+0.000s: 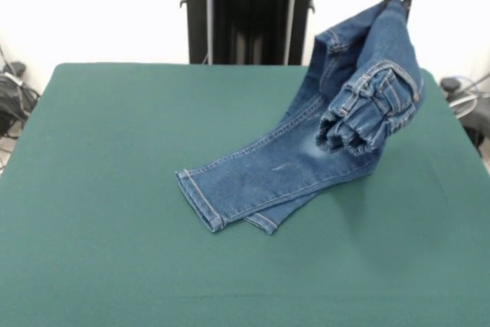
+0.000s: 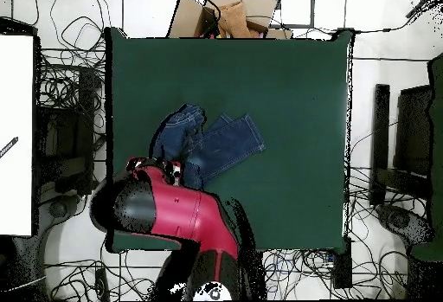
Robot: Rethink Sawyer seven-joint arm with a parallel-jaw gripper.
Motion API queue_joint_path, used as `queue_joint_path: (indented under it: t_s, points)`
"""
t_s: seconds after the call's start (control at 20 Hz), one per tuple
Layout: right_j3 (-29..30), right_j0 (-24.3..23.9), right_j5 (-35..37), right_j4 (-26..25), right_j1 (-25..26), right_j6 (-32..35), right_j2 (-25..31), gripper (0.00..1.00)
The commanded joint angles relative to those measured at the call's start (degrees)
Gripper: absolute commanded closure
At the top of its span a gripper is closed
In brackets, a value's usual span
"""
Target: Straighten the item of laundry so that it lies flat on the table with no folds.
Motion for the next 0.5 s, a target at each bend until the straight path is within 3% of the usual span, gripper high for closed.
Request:
queue_joint_path:
  t_s: [0.05,0.5]
  points:
    - [3.1,1.3,6.2,2.3,-2.5,16.8,-2.5,1.0]
    - [4.8,0.8,6.0,2.5,-4.0,15.3,-2.1,1.0]
